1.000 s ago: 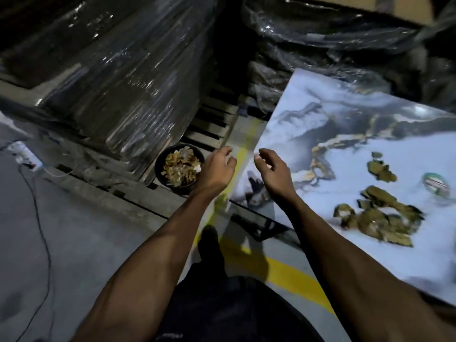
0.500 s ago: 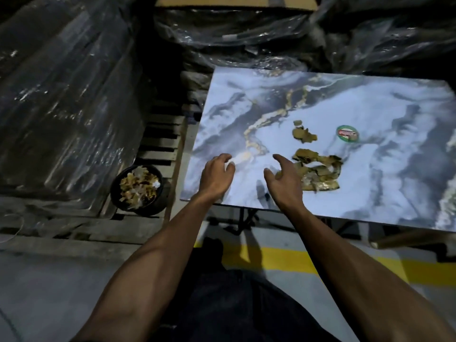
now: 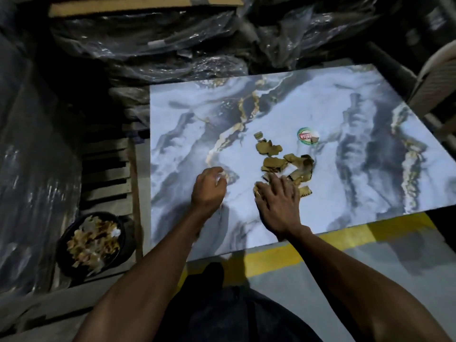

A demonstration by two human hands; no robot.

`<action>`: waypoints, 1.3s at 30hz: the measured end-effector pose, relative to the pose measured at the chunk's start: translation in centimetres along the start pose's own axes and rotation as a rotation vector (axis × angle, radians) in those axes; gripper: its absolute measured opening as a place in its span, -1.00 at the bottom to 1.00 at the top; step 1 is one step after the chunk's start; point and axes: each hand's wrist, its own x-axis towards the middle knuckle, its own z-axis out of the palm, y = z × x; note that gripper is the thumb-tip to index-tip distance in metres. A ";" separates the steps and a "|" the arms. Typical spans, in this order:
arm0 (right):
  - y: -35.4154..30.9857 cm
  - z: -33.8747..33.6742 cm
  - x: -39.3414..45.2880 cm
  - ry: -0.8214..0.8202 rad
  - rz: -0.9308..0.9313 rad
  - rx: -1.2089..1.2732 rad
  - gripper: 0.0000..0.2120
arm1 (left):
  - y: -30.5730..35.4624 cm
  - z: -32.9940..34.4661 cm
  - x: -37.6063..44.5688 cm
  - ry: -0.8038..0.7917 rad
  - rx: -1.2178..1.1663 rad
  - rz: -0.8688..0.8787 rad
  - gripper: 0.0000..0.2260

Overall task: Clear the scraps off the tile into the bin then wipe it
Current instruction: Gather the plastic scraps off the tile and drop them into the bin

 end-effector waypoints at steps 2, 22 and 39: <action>0.0 -0.3 1.9 0.006 0.058 0.000 -0.60 | -0.2 -0.1 1.2 -0.022 -0.014 0.013 -0.58; 8.5 -4.4 6.4 0.504 0.623 0.774 -0.35 | 2.5 7.6 6.1 -0.271 0.296 0.452 -0.15; 14.1 -4.7 17.4 0.081 0.041 0.699 -0.47 | 6.6 11.0 14.0 -0.083 0.226 0.155 -0.26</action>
